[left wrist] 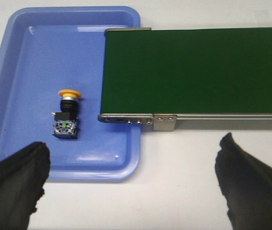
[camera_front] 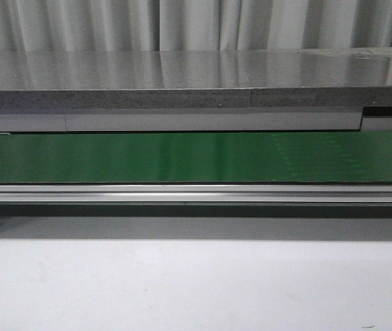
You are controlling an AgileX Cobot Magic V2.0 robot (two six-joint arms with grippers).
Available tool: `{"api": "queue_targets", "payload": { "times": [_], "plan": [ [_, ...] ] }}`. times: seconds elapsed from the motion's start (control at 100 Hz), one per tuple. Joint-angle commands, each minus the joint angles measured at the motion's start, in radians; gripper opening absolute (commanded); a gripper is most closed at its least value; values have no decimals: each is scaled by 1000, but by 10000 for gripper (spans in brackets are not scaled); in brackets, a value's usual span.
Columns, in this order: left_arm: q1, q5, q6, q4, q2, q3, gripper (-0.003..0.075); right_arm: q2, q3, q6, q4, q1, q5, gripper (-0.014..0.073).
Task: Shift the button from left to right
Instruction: 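Lower the open left gripper over the yellow-capped push button, then close the left gripper on the push button's black body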
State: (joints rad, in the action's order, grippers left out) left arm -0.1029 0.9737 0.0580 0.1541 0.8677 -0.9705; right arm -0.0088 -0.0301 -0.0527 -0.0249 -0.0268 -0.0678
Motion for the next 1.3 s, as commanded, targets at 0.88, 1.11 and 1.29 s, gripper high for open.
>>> {"api": "queue_targets", "payload": {
  "times": [0.88,1.11,1.29],
  "plan": [
    [443,-115,-134,-138,769,-291,662,-15,1,0,-7,-1,74,-68],
    [443,-150,-169,-173,845,-291,662,-15,1,0,-7,-1,74,-68],
    [443,-167,-169,-173,884,-291,662,-15,1,0,-7,-1,74,-68]
  ]
}}
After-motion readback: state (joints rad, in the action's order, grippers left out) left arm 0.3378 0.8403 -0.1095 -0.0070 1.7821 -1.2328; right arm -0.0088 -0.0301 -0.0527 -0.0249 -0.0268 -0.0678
